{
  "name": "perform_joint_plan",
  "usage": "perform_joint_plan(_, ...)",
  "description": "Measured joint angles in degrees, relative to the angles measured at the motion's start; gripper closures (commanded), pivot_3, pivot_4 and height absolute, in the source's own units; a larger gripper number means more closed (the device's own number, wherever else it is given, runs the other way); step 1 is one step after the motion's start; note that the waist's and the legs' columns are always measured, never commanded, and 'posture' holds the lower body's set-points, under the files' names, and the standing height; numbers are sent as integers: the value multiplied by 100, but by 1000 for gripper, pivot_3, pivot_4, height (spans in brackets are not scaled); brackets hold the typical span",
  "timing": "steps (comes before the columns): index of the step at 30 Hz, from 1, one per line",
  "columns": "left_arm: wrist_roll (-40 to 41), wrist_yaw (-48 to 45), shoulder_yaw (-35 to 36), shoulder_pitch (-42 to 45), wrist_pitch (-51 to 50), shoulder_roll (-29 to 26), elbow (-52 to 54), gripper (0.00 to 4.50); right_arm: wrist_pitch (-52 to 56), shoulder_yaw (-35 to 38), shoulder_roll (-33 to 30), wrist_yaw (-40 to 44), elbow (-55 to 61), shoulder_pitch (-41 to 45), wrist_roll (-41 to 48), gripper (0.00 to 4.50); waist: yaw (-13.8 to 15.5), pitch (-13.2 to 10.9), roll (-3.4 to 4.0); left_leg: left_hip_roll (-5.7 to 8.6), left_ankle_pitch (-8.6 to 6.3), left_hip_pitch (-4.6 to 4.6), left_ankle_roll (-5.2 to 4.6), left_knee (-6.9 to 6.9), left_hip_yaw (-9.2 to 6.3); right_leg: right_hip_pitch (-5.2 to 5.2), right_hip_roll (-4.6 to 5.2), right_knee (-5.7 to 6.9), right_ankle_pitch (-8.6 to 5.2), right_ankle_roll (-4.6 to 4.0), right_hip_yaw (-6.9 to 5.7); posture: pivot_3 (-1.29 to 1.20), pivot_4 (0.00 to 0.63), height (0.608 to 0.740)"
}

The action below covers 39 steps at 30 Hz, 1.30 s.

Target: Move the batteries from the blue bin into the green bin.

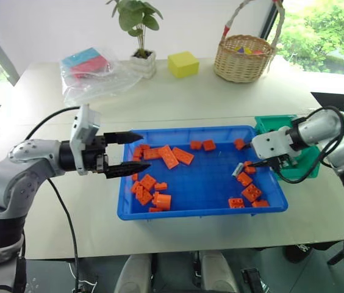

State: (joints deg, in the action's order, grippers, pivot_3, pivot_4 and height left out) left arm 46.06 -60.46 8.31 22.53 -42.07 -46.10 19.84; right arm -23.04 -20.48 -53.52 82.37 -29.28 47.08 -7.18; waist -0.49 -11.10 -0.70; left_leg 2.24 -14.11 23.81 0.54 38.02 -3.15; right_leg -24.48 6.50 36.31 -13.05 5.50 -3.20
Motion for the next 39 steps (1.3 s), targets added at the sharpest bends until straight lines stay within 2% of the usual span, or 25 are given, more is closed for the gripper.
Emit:
perform_joint_plan(13,72,82,9,50,13,1,33,0,-957,-112,150,143,-240,160,-379,1974,-13,2,-4,0,0,-19,1,1,0,19,-1,-1,1,0,1,0,150,702)
perform_joint_plan(28,62,88,-45,204,98,66,-75,0,-1205,-414,592,142,-246,299,-738,1974,-25,0,0,0,0,-22,2,-1,1,17,-2,3,1,2,4,0,150,702)
perform_joint_plan(31,61,95,-45,203,117,70,-75,0,-1252,-423,626,135,-313,325,-780,2725,-25,0,0,0,0,-22,2,-1,2,17,-2,3,1,1,4,0,150,702)
perform_joint_plan(33,61,98,-45,196,128,72,-75,0,-1262,-432,626,137,-397,328,-792,3693,-26,0,0,0,0,-22,2,-1,2,17,-2,3,1,1,4,0,150,702)
perform_joint_plan(35,61,104,-45,190,132,72,-75,0,-1280,-442,626,140,-474,343,-798,4476,-27,0,0,0,1,-23,2,-1,2,17,-2,3,2,1,5,0,150,702)
perform_joint_plan(39,61,108,-45,190,137,72,-75,0,-1073,-421,654,117,-498,375,-765,4477,-27,0,0,0,1,-24,3,-1,2,17,-2,4,2,1,5,0,150,702)
